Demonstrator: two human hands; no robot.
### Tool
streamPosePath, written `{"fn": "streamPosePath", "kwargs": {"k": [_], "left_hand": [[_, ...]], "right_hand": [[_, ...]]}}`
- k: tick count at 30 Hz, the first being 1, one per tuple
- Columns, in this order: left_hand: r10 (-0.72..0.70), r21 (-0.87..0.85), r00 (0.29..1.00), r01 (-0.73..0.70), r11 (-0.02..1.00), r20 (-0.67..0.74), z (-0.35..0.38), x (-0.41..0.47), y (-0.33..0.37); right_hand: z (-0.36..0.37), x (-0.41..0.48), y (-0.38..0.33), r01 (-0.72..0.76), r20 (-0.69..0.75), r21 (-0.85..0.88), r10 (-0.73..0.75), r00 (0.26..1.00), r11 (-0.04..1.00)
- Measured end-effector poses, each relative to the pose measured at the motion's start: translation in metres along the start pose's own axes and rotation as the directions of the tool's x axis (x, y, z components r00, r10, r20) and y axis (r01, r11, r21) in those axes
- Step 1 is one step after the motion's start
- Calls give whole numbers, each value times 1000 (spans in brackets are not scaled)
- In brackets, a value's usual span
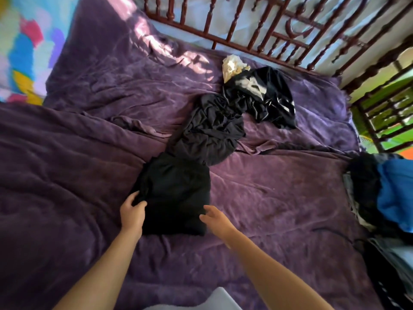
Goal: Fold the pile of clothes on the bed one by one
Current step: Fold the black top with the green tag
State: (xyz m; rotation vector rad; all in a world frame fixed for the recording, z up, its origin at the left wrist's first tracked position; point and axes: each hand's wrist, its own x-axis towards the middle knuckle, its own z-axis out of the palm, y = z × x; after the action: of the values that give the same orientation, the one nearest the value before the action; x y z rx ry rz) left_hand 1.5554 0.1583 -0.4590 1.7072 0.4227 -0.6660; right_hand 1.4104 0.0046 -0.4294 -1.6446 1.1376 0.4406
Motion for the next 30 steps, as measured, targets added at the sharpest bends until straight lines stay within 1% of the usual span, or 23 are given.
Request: {"fn": "streamPosePath", "kwargs": {"k": [2,4,5,7,8,10,12,13,14,15,16,18,19,20,22,23,24,25,26,27,28,29,30], "left_hand": [[76,-51,995,-79,996,-60,-12,-2,-3],[57,-75,990,-67,995,-128,-28,-1,-14],[28,-28,991,-32,999,-127,-34,0,-21],[-9,224,996,30,974,-94,-41,0,-33],[44,415,996,-6,910,-82,-43,-4,-34],[311,707,950,-239,666,28,-42,-10,-33],[543,803,798,-493,334,263,-35,-12,-33],[580,802,713,-576,162,395,-30,-10,-32],[575,783,651,-621,28,495,-26,-4,-30],[540,768,632,-639,-43,556,-22,4,-25],[490,769,649,-634,-76,583,-18,14,-20],[344,799,736,-596,-77,582,-14,32,-11],[249,814,780,-576,-77,575,-13,46,-13],[164,831,816,-554,-48,554,-15,59,-17],[42,855,855,-518,17,517,-22,81,-25],[39,870,872,-490,54,488,-27,86,-29],[67,896,899,-437,85,432,-32,85,-30],[135,925,934,-350,145,332,-35,81,-30],[255,936,945,-265,233,205,-38,75,-30],[371,917,922,-242,316,116,-40,68,-32],[484,902,868,-291,318,110,-40,60,-35],[568,895,800,-379,235,190,-40,51,-38],[617,855,703,-511,93,353,-40,42,-46]], "right_hand": [[0,3,3,17,-35,-88,-20,999,996],[4,4,4,43,-35,-256,-54,998,966],[7,4,4,60,-17,-336,-70,997,940],[17,3,6,110,63,-460,-91,994,881],[23,3,6,136,104,-531,-96,990,836],[34,1,5,172,127,-688,-117,985,705],[41,0,3,191,108,-791,-176,979,581],[43,1,0,210,116,-823,-206,972,528],[44,3,-3,236,142,-849,-227,964,473],[45,8,-7,269,178,-870,-245,953,414],[46,12,-11,305,224,-887,-255,941,347],[48,21,-15,365,305,-900,-252,918,239],[49,27,-15,373,323,-899,-224,919,232],[47,32,-14,350,312,-898,-177,933,266],[36,42,-10,193,195,-868,-44,980,457],[28,46,-7,108,135,-838,11,991,535],[22,48,-5,63,97,-826,32,995,560],[18,50,-5,37,67,-829,33,997,557],[16,50,-6,15,23,-830,7,1000,558],[18,48,-8,7,-30,-827,-57,998,562],[21,45,-12,23,-79,-843,-166,983,537],[26,40,-17,78,-83,-882,-317,945,465],[33,36,-19,151,-11,-913,-393,919,379]]}}
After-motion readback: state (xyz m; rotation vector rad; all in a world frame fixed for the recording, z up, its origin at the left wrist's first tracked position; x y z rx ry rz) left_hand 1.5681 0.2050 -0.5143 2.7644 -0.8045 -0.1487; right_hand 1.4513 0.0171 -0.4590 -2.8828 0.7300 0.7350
